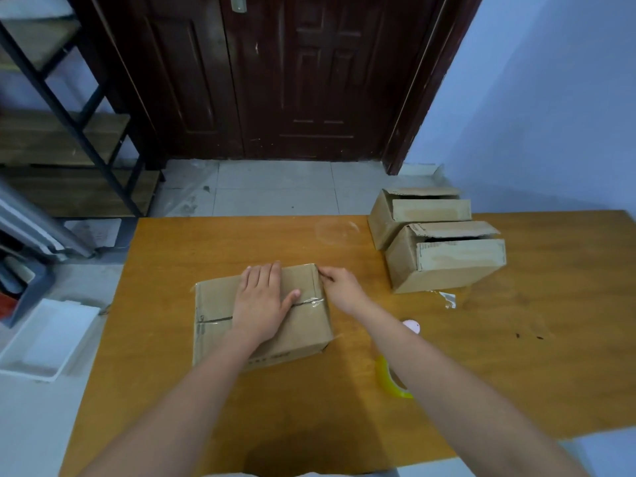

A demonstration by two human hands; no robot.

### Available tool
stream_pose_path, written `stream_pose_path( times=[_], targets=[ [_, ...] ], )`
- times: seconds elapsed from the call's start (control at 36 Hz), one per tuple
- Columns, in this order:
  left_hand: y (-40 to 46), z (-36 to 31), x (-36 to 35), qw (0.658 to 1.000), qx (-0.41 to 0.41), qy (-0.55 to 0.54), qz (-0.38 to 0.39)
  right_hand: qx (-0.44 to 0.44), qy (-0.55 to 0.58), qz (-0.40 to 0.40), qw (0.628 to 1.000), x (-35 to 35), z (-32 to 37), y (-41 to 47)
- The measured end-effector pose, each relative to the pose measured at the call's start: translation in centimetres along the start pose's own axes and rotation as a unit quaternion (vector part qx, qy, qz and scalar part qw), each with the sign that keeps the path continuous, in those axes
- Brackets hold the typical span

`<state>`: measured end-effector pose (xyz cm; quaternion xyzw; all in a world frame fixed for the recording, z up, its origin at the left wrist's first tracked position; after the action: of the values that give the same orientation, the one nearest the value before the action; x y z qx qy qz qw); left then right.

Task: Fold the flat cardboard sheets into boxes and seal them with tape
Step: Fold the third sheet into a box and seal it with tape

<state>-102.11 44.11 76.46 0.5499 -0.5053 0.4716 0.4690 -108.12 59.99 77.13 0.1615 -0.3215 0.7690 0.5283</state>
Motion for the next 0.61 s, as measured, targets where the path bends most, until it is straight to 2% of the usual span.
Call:
stream_pose_path(
  times=[0.11, 0.17, 0.36, 0.5, 0.61],
  targets=[
    [0.0, 0.0, 0.0, 1.0, -0.013, 0.002, -0.002, -0.049, 0.144, 0.045, 0.987, -0.1, -0.4, -1.8],
    [0.1, 0.0, -0.1, 1.0, -0.018, -0.003, -0.008, -0.051, 0.168, 0.045, 0.983, 0.0, -0.5, -2.4],
    [0.3, 0.2, -0.4, 0.999, -0.023, -0.018, -0.027, -0.033, 0.077, 0.083, 0.993, 2.4, -1.3, -3.4],
    [0.3, 0.1, -0.5, 0.998, -0.031, -0.025, -0.04, 0.031, -0.024, 0.022, 0.999, 2.5, -1.0, -5.0],
    [0.2, 0.2, -0.5, 0.999, -0.023, -0.041, -0.026, -0.027, 0.07, -0.002, 0.997, 0.4, -0.5, -4.3]
  ],
)
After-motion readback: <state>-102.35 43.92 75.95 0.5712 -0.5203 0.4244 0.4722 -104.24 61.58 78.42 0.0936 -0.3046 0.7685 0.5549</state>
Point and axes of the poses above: each hand's wrist, its own y-axis towards the middle knuckle, its own x-axis out of the back of the hand, z = x × y, the point moved 2 cm from there along y, towards the middle knuckle, and after that the axes turned 5 degrees about -z, right-handed, at the moved point
